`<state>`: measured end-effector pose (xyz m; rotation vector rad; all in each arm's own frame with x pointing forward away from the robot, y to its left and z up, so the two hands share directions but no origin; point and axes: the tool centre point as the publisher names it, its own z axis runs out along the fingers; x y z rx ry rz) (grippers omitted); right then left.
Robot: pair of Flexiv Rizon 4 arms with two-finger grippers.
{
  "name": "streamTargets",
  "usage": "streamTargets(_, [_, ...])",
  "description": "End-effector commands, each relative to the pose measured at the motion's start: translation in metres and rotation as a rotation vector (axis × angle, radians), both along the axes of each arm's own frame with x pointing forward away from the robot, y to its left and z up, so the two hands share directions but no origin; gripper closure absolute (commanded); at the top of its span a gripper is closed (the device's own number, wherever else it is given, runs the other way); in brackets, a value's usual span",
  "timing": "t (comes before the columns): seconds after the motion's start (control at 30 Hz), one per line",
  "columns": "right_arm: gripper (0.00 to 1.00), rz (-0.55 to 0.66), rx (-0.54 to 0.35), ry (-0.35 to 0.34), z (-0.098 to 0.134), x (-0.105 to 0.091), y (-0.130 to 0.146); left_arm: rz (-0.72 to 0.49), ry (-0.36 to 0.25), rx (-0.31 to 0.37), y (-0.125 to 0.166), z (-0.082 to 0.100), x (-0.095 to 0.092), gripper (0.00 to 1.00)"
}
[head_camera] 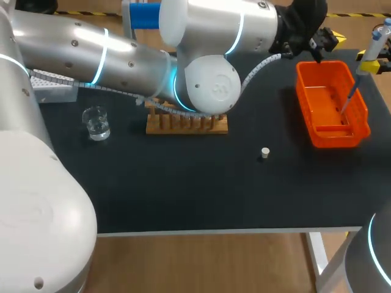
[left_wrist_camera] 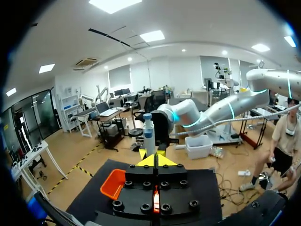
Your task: Invert the test tube, pick up the pipette, mount the tip to pipette, aspirate from beaker and dispense into the tube, eject the tip, return the pipette, and cap with the stopper.
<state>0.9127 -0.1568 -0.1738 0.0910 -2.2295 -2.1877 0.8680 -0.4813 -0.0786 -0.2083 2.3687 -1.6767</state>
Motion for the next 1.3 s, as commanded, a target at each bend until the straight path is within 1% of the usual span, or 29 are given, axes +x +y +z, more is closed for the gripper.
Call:
streamTargets(0.03, [1.0,0.006,-0.001,0.001,0.0,0.002,-0.002,-0.012,0.003,-0.005,0.002,-0.001,0.002,1.0])
streamTargets(0.33, [1.0,0.006,-0.001,0.001,0.0,0.002,-0.002,-0.016,0.003,-0.007,-0.001,-0.001,0.003,1.0])
streamTargets(0.47, [1.0,0.006,-0.001,0.001,0.0,0.002,-0.002,-0.037,-0.001,-0.023,-0.009,-0.001,0.005,1.0])
streamTargets(0.87, [1.0,0.006,-0.001,0.001,0.0,0.002,-0.002,-0.062,-0.011,-0.071,-0.022,0.004,0.007,1.0])
streamTargets(1.3, [1.0,0.006,-0.001,0.001,0.0,0.002,-0.002,-0.086,-0.018,-0.125,-0.036,0.009,0.018,1.0])
